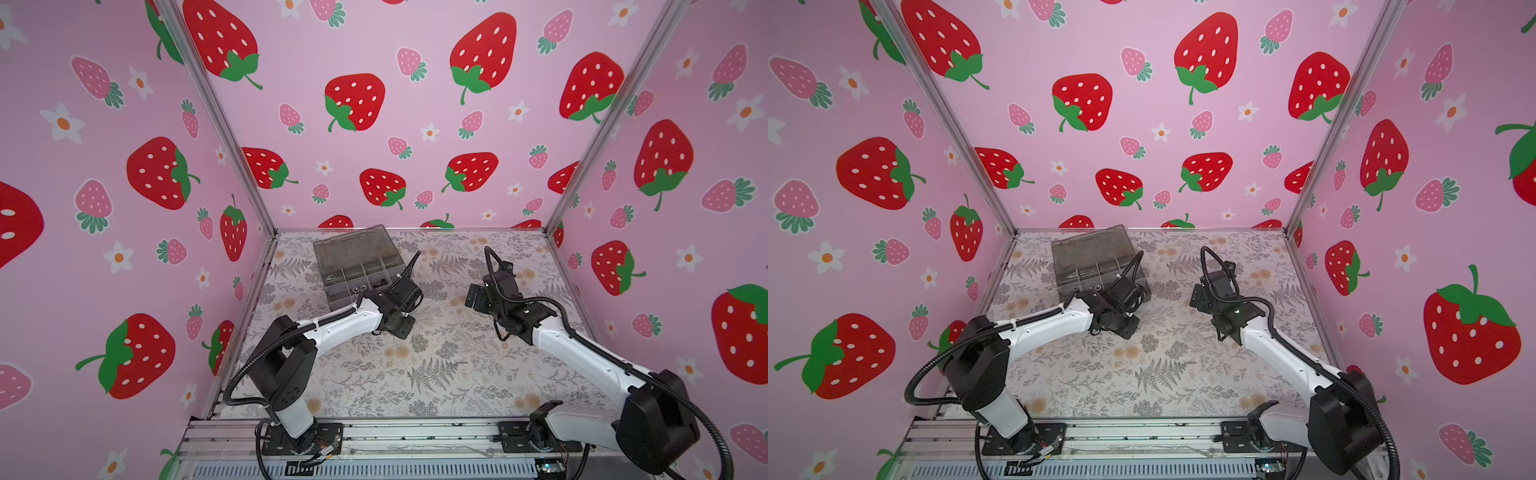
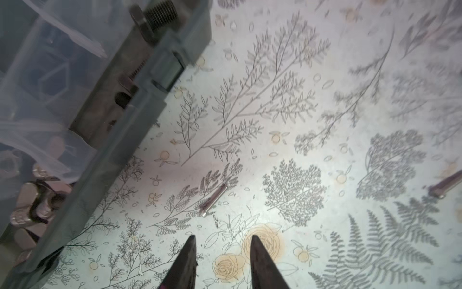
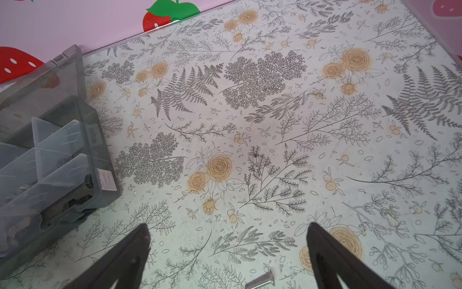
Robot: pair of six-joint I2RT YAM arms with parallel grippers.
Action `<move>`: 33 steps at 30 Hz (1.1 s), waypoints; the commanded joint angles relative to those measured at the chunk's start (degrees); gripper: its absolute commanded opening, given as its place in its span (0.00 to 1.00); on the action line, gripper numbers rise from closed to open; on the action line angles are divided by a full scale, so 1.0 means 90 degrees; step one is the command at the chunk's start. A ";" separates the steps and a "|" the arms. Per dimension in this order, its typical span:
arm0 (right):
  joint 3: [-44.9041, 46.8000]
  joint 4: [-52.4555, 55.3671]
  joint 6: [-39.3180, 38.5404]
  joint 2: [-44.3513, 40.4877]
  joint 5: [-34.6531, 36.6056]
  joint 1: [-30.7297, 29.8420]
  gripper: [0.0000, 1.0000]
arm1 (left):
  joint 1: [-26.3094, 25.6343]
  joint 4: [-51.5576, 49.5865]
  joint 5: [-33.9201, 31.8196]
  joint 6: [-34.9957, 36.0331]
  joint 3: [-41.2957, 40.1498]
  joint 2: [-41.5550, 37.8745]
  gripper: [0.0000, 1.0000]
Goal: Sort the screws and nuts into containers
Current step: Place the screw into the container, then pick up the screw at the center of the table.
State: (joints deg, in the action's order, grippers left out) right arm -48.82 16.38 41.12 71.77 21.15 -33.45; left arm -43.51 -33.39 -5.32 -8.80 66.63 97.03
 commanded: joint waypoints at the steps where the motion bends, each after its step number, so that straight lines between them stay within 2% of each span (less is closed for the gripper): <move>1: 0.0064 0.0094 0.0171 -0.0065 0.0078 0.0045 1.00 | 0.0010 0.0055 0.0067 0.0571 -0.0051 0.0140 0.36; 6: 0.0023 0.0171 0.0213 -0.0061 0.0099 0.0045 1.00 | 0.0010 -0.0225 0.0199 0.1013 0.0253 0.0795 0.31; 11: 0.0112 0.0172 0.0265 -0.0215 0.0193 0.0045 1.00 | 0.0020 -0.0425 0.0362 0.1368 0.0566 0.1239 0.31; 19: 0.0092 0.0173 0.0266 -0.0159 0.0177 0.0045 1.00 | -0.0010 -0.0617 0.0367 0.1484 0.0817 0.1341 0.31; 25: 0.0082 0.0163 0.0274 -0.0105 0.0143 0.0045 1.00 | -0.0010 -0.0578 0.0231 0.1732 0.0770 0.1082 0.31; 28: 0.0085 0.0149 0.0252 -0.0105 0.0121 0.0045 1.00 | -0.0005 -0.0604 0.0358 0.1953 0.0835 0.1021 0.37; 33: 0.0082 0.0171 0.0247 -0.0132 0.0121 0.0045 1.00 | 0.0006 -0.0548 0.0183 0.2170 0.0944 0.1080 0.37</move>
State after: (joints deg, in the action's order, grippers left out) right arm -48.53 17.10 42.39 70.94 21.58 -33.45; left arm -43.40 -37.52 -2.76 7.44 72.84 107.46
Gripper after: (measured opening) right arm 0.995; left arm 0.374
